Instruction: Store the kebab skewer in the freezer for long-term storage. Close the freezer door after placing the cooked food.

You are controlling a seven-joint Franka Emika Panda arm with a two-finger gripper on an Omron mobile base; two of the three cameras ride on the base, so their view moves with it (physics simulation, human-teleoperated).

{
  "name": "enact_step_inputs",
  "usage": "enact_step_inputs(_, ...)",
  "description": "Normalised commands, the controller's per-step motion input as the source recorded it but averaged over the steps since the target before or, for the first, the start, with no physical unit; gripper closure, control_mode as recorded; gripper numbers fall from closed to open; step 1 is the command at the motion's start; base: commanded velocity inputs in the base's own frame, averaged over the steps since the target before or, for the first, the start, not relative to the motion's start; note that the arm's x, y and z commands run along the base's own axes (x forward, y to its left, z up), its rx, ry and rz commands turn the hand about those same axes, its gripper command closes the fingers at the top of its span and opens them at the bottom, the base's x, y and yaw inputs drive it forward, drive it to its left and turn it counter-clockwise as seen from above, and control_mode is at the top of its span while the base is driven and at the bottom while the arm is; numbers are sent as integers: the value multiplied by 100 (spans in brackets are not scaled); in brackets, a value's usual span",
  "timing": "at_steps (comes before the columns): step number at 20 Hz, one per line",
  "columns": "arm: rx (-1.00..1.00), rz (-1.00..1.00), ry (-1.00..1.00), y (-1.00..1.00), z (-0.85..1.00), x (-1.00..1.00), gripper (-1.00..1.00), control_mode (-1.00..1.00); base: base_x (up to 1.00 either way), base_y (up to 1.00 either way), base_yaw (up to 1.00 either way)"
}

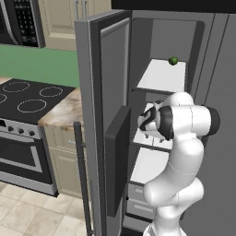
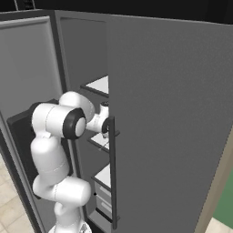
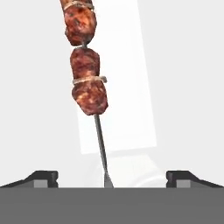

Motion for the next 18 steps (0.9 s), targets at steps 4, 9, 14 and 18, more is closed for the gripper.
enact_step_inputs(4, -1, 0, -5, 22, 0, -45, -100, -100, 0, 0, 0)
enact_step_inputs(9, 0, 0, -4, 18, 7, -30, -100, -100, 0, 0, 0)
enact_step_inputs(14, -1, 0, -3, 2, 14, -26, -100, -100, 0, 0, 0)
enact_step_inputs(18, -2, 0, -1, 4, 31, -29, -100, -100, 0, 0, 0)
